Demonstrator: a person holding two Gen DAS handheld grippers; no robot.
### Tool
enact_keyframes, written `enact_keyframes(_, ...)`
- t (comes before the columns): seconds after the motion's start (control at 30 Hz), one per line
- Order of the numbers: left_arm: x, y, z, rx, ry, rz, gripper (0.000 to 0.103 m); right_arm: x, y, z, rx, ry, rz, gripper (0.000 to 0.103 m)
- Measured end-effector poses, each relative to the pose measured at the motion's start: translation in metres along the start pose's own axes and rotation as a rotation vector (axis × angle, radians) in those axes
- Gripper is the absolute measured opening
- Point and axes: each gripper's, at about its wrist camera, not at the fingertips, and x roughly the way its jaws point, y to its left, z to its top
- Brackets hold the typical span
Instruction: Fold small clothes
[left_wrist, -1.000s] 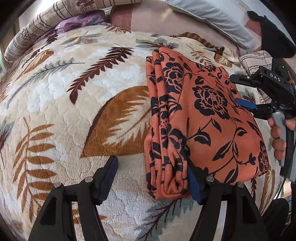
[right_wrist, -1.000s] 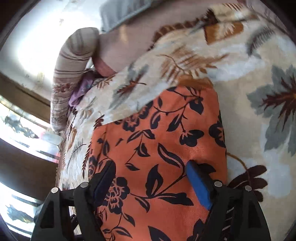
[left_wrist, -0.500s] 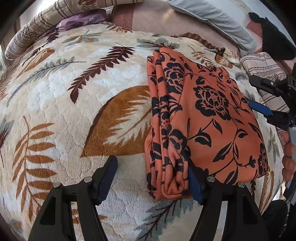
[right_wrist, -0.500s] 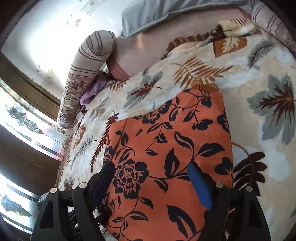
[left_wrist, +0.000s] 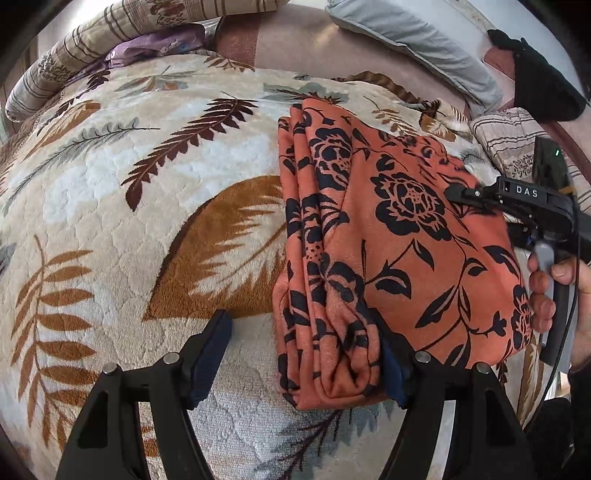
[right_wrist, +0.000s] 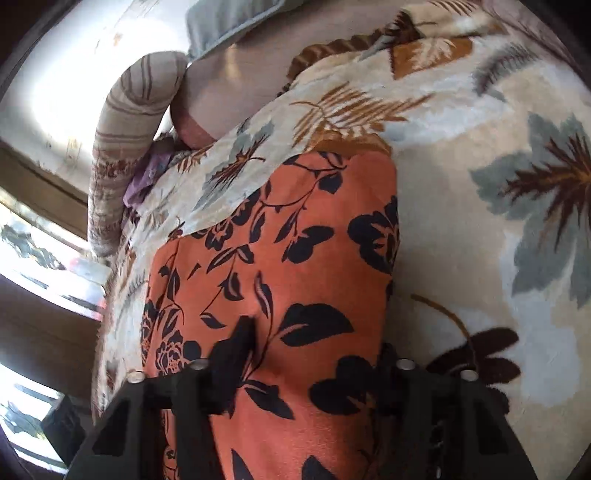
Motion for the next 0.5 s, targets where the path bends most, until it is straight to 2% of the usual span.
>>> enact_keyframes(0.1, 0.000, -0.006, -0.002, -0.002, -0.015, 0.022, 0.074, -0.024, 0.047, -0.002, -0.240, -0.092, -0.114, 0.037)
enact_keyframes(0.17, 0.000, -0.009, -0.004, -0.003, -0.025, 0.033, 0.074, -0.032, 0.053, -0.002, -0.297, -0.107, -0.132, 0.037)
enact_keyframes(0.23, -0.001, -0.011, -0.005, -0.013, -0.019, 0.015, 0.074, -0.016, 0.027, 0.002, -0.242, -0.074, -0.182, 0.039)
enact_keyframes(0.27, -0.002, -0.014, -0.004, -0.006, -0.011, 0.018, 0.074, 0.000, 0.010, 0.002, -0.196, -0.013, -0.199, 0.055)
enact_keyframes(0.3, -0.004, -0.014, -0.004, 0.003, -0.007, 0.024, 0.074, 0.004, -0.003, -0.001, -0.144, -0.013, -0.185, 0.069)
enact_keyframes(0.43, -0.013, -0.009, -0.002, 0.005, 0.002, 0.006, 0.073, -0.042, 0.006, -0.008, -0.110, -0.149, -0.153, 0.071)
enact_keyframes(0.5, -0.022, -0.007, -0.001, -0.004, -0.017, -0.005, 0.073, -0.070, 0.017, -0.019, -0.095, -0.187, -0.087, 0.071)
